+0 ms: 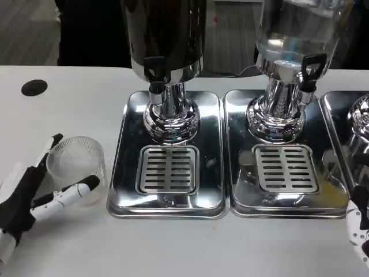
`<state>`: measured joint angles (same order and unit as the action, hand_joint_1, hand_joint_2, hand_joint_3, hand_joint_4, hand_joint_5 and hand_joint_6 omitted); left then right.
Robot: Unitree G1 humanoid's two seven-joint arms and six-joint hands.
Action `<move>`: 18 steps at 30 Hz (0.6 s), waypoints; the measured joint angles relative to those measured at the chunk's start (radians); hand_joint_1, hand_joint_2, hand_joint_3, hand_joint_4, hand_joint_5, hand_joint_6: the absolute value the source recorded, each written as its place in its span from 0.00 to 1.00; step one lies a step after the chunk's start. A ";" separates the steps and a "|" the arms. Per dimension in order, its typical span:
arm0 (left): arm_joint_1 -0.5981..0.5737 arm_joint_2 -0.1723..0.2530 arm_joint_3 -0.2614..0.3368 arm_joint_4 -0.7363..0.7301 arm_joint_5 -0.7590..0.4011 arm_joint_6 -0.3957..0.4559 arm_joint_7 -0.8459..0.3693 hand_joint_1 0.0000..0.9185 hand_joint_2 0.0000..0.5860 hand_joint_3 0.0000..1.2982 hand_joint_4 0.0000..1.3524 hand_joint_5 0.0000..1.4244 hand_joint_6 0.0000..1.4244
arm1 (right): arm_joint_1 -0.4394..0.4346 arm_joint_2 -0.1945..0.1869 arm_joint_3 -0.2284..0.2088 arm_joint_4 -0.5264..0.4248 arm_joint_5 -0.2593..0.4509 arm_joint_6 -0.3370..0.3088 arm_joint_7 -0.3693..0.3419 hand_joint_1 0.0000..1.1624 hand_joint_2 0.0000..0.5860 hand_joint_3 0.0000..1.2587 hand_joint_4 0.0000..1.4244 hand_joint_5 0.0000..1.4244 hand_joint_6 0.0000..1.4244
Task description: Grasp the cup under the faucet to collect the drink, then remove the cup.
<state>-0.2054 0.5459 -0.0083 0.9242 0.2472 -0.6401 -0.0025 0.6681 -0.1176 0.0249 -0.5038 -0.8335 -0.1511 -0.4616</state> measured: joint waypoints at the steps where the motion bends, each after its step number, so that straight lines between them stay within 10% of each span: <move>1: 0.000 0.000 0.000 0.000 -0.001 0.000 0.001 0.33 0.14 0.00 0.09 0.04 0.06 | 0.001 0.000 -0.002 0.000 0.002 -0.002 0.000 0.56 0.89 0.30 0.23 0.17 0.13; 18: 0.011 -0.001 0.007 -0.003 -0.005 -0.001 0.031 0.28 0.19 0.20 0.30 0.13 0.11 | 0.001 0.002 -0.008 0.001 0.009 -0.016 -0.003 0.57 0.87 0.30 0.24 0.18 0.13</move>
<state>-0.1940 0.5452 -0.0018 0.9217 0.2426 -0.6406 0.0285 0.6695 -0.1158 0.0167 -0.5032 -0.8248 -0.1672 -0.4647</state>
